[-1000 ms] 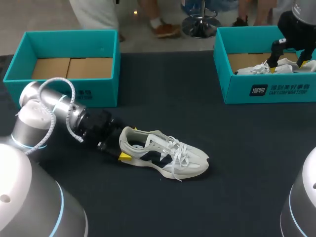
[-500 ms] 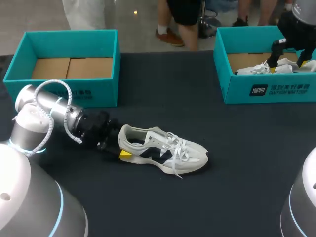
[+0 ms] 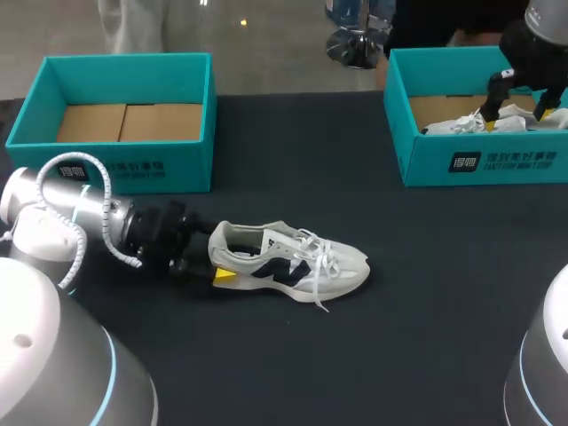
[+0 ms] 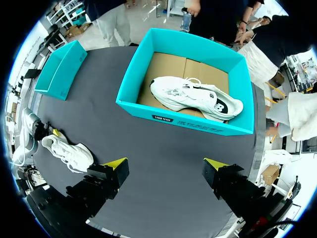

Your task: Take the shoe out of the shoebox, open the shoe tongue, remove and reinsert the insole, then place the shoe into the shoebox

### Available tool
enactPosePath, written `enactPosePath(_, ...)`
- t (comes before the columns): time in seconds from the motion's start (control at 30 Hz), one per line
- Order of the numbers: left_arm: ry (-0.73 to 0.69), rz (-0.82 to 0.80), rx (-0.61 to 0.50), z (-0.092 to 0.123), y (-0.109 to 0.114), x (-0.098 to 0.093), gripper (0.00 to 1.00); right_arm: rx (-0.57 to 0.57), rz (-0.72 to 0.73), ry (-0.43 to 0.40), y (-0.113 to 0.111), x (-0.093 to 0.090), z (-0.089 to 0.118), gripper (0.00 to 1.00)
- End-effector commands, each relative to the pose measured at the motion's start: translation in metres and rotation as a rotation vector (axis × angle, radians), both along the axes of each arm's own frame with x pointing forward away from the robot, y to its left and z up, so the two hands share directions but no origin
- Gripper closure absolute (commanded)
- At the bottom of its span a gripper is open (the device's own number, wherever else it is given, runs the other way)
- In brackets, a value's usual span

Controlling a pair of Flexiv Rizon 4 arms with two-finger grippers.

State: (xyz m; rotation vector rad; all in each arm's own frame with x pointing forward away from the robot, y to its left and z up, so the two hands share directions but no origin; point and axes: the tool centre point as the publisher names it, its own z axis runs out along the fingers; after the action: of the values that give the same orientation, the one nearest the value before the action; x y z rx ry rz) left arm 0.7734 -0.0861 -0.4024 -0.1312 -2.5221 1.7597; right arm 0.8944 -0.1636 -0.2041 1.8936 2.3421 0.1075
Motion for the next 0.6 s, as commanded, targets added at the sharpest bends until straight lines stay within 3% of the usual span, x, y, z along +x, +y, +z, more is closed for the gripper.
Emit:
enactPosePath(0.03, -0.04, 0.115, -0.004, 0.004, -0.001, -0.013, 1.0, -0.001, 0.0, 0.001, 0.0, 0.001, 0.0, 0.0)
enactPosePath(0.6, -0.017, 0.17, 0.047, -0.01, -0.006, -0.016, 1.0, -0.001, 0.0, 0.001, 0.0, 0.001, 0.0, 0.0)
